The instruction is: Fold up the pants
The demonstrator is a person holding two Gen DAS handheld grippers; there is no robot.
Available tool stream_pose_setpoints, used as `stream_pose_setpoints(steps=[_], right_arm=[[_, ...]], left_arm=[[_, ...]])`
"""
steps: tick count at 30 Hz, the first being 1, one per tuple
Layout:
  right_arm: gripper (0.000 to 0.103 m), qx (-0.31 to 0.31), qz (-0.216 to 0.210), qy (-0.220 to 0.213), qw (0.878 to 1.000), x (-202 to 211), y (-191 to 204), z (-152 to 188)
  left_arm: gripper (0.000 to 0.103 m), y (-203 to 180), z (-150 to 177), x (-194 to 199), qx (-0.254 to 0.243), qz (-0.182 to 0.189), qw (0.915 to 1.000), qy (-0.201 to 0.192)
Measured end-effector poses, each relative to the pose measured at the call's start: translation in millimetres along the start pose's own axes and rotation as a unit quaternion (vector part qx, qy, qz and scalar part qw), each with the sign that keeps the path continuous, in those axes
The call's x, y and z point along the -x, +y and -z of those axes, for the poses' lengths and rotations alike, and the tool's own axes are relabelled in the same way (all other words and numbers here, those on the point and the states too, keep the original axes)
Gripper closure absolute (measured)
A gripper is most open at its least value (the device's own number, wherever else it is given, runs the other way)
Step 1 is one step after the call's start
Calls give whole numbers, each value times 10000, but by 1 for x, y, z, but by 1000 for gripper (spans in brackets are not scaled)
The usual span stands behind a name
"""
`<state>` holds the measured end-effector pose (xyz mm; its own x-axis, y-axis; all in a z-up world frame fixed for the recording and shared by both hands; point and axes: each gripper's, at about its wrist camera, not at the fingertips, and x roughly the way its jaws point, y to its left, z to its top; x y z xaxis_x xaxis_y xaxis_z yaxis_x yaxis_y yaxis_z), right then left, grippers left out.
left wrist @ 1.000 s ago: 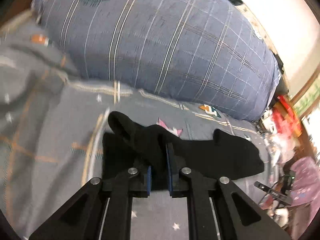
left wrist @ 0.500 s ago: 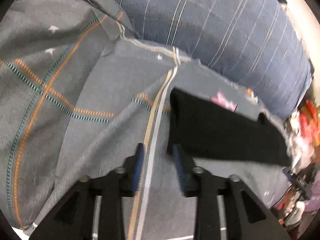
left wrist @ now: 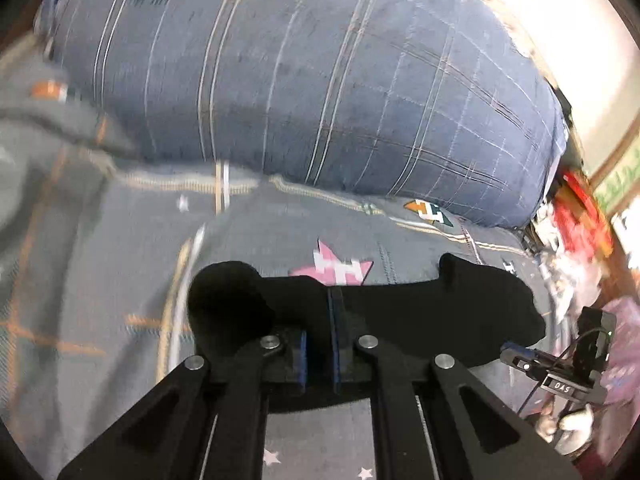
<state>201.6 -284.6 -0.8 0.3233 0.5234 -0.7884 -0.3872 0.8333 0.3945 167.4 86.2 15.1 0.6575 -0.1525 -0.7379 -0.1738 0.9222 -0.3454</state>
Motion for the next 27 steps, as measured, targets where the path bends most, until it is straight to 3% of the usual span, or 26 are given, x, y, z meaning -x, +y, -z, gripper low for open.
stream_pose_setpoints(steps=[3,6,8,11,14,18,23,27], right_arm=[[61,-108,65,39,9999,1,-9,5],[60,-189,182,62,9996,2,-15,3],[58,-99,274,41,9996,3,-11,-2],[48,321,325,2,9990,1,14,-14],[46,691,51,166,9975,-18,56,-28],[46,1162,-398,587,9907,-60,132,-45],[46,1739,-687,1186,9752,-124,229,-62],[46,1967,-386,1820,9627,-184,283,-70]], left_arm=[[84,16,15,-17,-119,-972,9950,217],[80,61,47,-34,383,-1253,9881,810],[74,83,63,-20,768,-939,9906,639],[74,101,72,5,1324,-725,9884,193],[73,118,78,13,1874,-169,9818,-253],[73,127,92,8,2068,436,9760,-518],[69,129,102,-7,2195,1307,9661,-384],[67,128,99,-16,2175,1465,9645,-301]])
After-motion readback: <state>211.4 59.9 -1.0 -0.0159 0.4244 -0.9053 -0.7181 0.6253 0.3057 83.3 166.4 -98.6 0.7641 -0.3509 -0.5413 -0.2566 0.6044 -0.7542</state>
